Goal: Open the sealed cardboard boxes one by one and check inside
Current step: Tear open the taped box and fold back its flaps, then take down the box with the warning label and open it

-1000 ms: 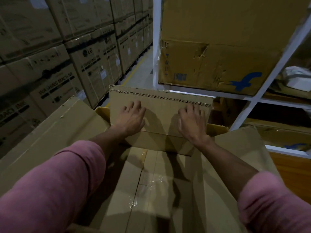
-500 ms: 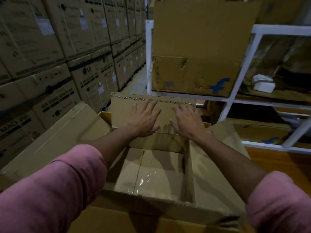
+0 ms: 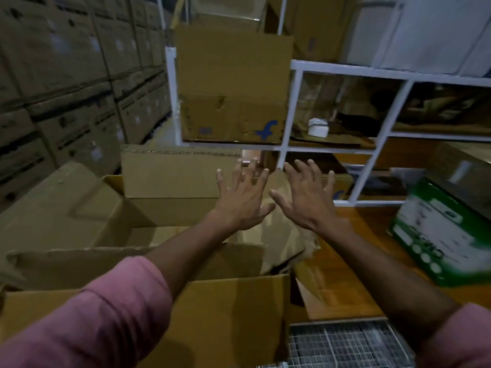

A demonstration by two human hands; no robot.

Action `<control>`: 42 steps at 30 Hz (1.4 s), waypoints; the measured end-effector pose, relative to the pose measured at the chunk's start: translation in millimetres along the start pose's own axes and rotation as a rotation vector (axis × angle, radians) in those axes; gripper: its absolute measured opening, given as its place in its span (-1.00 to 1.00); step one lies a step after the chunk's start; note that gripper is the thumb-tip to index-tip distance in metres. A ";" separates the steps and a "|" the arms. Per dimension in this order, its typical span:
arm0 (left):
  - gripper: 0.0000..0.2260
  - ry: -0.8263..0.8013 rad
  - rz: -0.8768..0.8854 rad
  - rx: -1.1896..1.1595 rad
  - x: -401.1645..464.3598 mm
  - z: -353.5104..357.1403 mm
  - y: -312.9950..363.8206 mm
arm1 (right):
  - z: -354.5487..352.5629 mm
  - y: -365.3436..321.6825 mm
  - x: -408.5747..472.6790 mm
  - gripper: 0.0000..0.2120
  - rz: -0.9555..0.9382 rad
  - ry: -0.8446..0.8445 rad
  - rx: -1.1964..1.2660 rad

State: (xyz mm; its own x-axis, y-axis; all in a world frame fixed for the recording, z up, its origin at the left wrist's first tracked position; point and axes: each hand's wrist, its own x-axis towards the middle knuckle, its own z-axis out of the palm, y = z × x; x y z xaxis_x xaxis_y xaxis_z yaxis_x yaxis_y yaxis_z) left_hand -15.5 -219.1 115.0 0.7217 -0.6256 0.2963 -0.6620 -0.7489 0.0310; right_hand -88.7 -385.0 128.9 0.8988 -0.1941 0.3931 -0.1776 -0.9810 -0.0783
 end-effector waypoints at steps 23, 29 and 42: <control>-0.30 -0.023 0.163 -0.186 193.1 43.4 431.4 | -108.0 444.8 -43.6 -0.30 0.148 0.023 -0.037; -0.30 -0.072 0.212 -0.205 244.0 52.6 512.3 | -129.3 554.6 -36.6 -0.37 0.220 0.028 -0.016; -0.25 -0.081 0.375 -0.216 298.7 83.7 579.1 | -86.2 607.9 -58.8 -0.34 0.349 0.055 0.161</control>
State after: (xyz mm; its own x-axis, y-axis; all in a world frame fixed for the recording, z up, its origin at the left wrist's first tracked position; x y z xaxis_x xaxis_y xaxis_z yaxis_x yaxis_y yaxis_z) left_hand -166.3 -857.9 141.5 0.4315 -0.8668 0.2500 -0.9020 -0.4096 0.1368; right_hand -284.1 -970.0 137.1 0.7718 -0.5198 0.3661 -0.3994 -0.8444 -0.3571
